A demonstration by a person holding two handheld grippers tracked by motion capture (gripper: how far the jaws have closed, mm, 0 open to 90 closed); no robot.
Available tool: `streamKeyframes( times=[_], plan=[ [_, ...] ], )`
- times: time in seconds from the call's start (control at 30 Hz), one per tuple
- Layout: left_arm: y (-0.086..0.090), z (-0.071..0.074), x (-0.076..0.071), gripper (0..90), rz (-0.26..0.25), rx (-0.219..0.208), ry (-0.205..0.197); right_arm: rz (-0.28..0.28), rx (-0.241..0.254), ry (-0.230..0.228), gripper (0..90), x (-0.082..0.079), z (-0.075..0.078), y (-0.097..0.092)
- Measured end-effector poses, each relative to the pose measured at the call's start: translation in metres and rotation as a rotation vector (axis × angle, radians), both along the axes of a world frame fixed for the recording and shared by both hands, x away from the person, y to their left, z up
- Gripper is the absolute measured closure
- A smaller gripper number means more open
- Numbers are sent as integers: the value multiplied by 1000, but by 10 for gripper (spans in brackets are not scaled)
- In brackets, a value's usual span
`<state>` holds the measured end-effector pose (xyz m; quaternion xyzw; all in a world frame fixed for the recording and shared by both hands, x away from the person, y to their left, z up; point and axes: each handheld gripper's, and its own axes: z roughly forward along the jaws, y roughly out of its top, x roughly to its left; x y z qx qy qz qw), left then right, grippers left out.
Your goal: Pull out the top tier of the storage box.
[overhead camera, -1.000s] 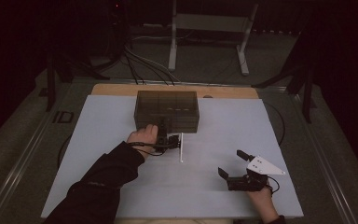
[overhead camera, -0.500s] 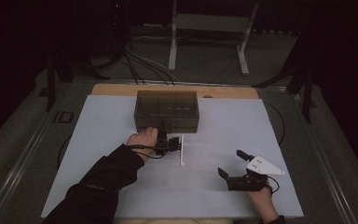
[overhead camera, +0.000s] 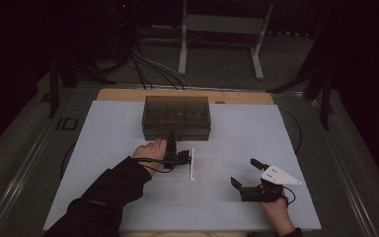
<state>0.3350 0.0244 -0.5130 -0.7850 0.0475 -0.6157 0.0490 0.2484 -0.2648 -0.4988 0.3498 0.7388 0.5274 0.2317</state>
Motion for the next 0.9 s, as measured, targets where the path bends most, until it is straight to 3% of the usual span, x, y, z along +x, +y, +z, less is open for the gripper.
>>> streamKeyframes(
  times=[0.33, 0.57, 0.7, 0.77, 0.9],
  plan=[
    [-1, 1, 0, 807, 1, 14, 4, 1, 5, 1, 16, 0, 0, 0],
    [0, 3, 0, 801, -1, -10, 19, 0, 5, 0, 16, 0, 0, 0],
    [3, 4, -1, 784, -21, -51, 35, 3, 3, 2, 17, 0, 0, 0],
    [3, 4, -4, 651, -33, -88, 62, 2, 4, 2, 16, 0, 0, 0],
    [5, 6, -6, 557, -31, -113, 98, 2, 10, 1, 16, 0, 0, 0]
  ],
)
